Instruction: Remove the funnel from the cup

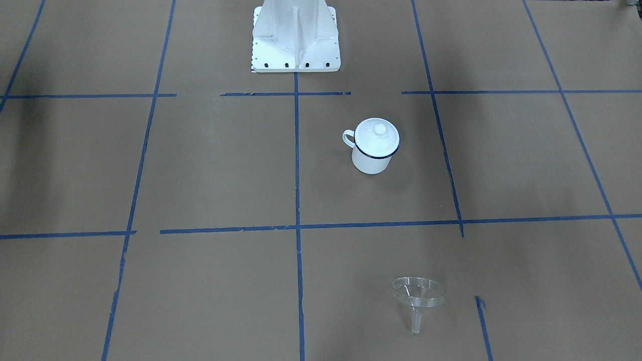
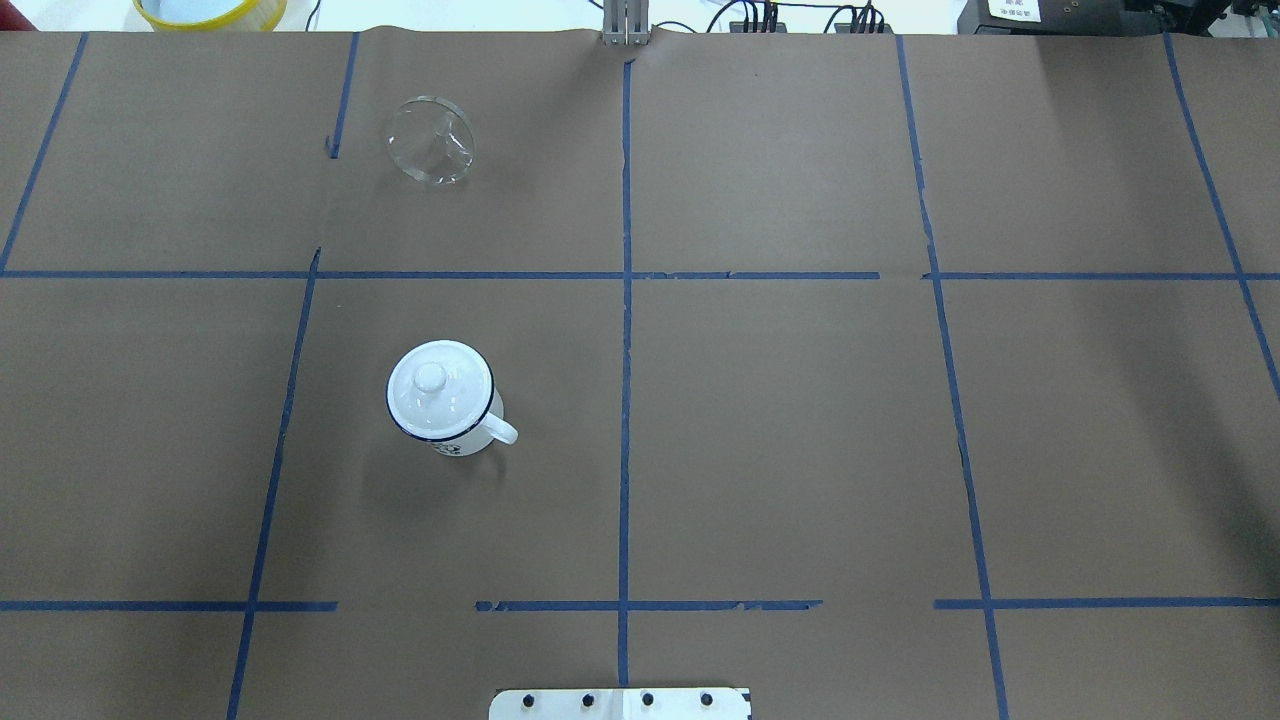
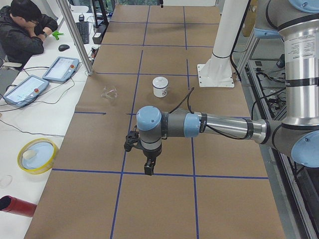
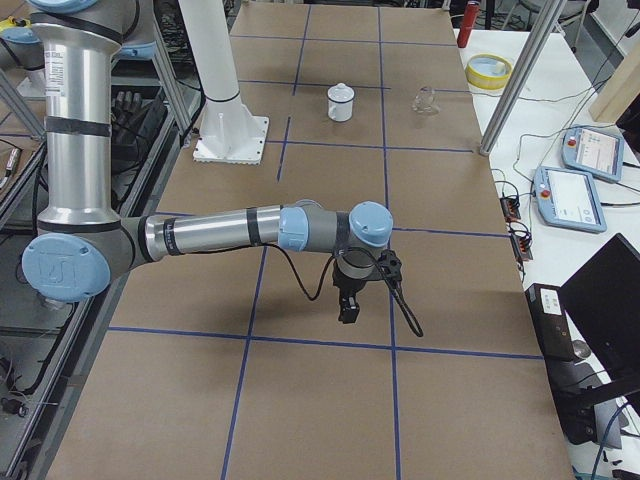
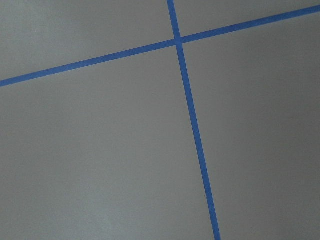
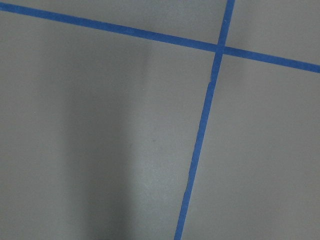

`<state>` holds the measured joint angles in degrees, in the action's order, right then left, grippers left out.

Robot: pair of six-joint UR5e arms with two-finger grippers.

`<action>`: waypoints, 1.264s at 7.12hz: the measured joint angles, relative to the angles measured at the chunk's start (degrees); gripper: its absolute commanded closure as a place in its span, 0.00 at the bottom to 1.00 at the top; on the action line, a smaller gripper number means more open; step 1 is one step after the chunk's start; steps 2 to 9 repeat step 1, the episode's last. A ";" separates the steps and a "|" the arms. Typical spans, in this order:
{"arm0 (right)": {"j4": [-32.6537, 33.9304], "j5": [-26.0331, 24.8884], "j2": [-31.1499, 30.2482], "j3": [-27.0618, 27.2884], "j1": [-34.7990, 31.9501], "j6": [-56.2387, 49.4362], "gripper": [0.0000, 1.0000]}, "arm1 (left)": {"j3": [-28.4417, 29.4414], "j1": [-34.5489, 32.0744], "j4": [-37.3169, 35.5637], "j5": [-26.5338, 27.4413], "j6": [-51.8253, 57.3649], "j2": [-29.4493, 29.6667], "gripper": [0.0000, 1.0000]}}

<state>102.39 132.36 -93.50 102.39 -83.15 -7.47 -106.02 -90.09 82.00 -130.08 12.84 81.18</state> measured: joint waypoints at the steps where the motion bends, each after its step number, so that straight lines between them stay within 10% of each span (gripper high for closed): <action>1: 0.00 0.00 0.01 0.00 0.00 0.01 0.00 | -0.03 0.00 0.00 -0.02 0.04 0.02 0.00; 9: 0.00 0.00 0.01 0.00 0.00 0.01 0.00 | -0.03 0.00 0.00 -0.02 0.04 0.02 0.00</action>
